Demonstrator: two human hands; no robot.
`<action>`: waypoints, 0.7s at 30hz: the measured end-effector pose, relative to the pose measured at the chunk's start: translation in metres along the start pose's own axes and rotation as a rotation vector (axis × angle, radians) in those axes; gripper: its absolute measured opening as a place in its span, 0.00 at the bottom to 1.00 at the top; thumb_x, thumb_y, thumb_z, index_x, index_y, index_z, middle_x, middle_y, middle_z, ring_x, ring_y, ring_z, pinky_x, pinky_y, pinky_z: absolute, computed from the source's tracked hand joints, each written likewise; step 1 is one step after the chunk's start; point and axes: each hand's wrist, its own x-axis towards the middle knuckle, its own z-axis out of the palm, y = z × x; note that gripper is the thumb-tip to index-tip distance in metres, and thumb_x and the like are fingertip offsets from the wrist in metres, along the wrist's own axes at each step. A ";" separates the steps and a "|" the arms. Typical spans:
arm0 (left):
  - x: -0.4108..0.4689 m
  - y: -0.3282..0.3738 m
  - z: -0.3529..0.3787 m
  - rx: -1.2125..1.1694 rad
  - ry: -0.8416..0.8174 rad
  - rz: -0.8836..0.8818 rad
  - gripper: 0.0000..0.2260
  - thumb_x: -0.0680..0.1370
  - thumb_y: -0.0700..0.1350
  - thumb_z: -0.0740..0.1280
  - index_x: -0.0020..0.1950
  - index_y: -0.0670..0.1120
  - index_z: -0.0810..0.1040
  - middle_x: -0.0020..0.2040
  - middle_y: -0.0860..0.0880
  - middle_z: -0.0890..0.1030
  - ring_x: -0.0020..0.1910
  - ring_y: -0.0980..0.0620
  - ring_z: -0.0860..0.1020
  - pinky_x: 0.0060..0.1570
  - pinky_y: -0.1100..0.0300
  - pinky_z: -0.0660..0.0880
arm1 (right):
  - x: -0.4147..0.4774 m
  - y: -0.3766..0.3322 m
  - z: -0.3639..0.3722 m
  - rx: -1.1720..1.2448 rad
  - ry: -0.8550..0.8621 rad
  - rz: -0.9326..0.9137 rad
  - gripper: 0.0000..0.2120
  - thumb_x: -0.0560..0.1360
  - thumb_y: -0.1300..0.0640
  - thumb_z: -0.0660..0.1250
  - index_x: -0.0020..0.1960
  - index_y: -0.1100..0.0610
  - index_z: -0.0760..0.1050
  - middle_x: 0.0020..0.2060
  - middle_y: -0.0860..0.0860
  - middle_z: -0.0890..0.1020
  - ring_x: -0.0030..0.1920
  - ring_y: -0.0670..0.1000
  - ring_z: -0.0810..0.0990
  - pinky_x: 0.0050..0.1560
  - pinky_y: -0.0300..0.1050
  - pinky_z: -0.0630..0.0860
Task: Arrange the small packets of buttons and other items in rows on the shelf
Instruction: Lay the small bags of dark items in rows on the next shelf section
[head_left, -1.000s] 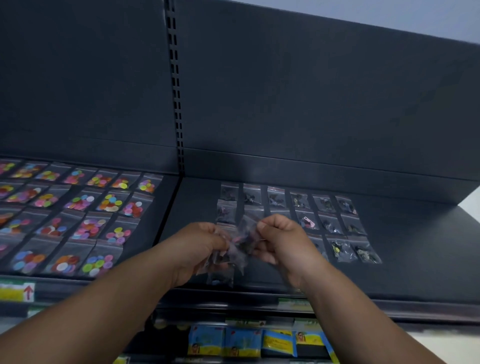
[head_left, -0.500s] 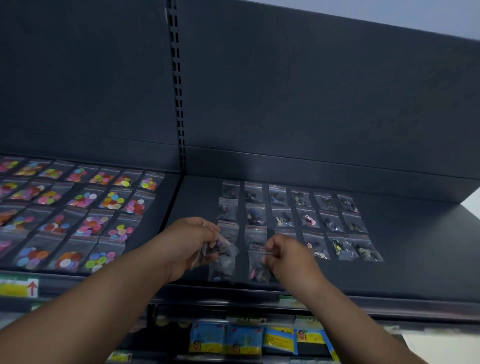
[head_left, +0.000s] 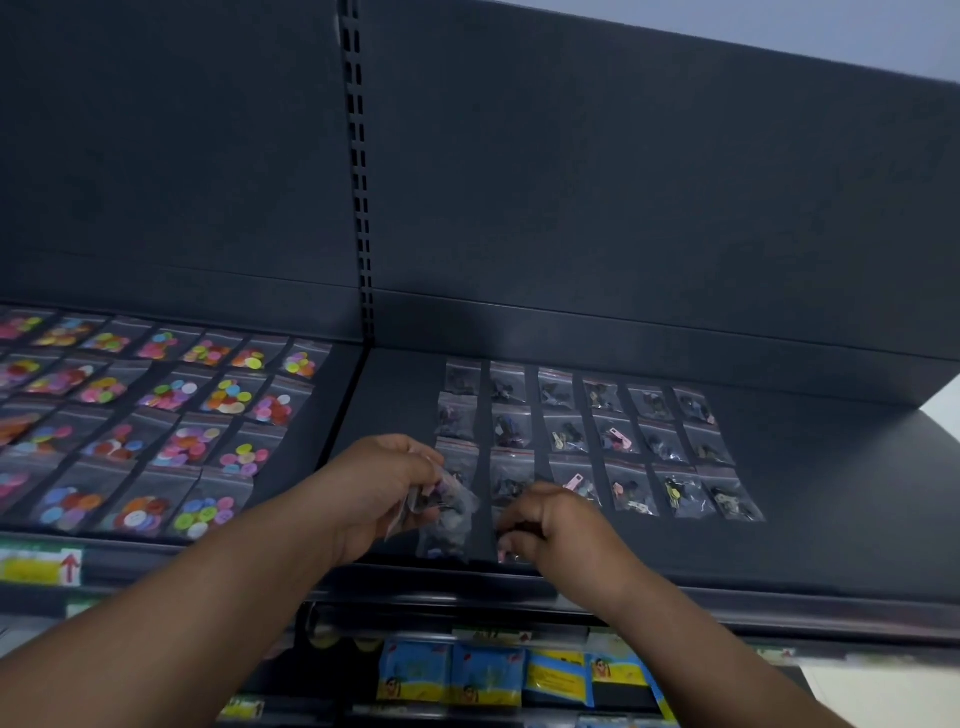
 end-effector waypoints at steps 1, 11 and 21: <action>0.000 0.000 0.000 -0.001 -0.002 0.000 0.05 0.77 0.33 0.63 0.45 0.41 0.77 0.37 0.44 0.79 0.35 0.50 0.78 0.31 0.62 0.78 | 0.000 0.000 0.000 0.008 -0.004 -0.003 0.03 0.73 0.57 0.70 0.46 0.53 0.83 0.39 0.41 0.72 0.44 0.43 0.74 0.42 0.25 0.66; -0.005 0.001 0.016 -0.010 -0.125 0.024 0.06 0.75 0.31 0.64 0.48 0.40 0.76 0.40 0.42 0.80 0.38 0.48 0.79 0.40 0.56 0.80 | -0.003 -0.020 -0.017 0.725 0.085 0.240 0.06 0.77 0.56 0.65 0.42 0.54 0.77 0.28 0.42 0.77 0.27 0.38 0.73 0.31 0.32 0.69; -0.008 -0.001 0.040 0.044 -0.165 0.012 0.04 0.74 0.34 0.68 0.47 0.41 0.76 0.37 0.44 0.82 0.31 0.53 0.80 0.29 0.63 0.77 | -0.014 -0.011 -0.023 0.987 0.131 0.343 0.08 0.72 0.69 0.68 0.41 0.57 0.76 0.31 0.50 0.78 0.29 0.45 0.75 0.28 0.36 0.71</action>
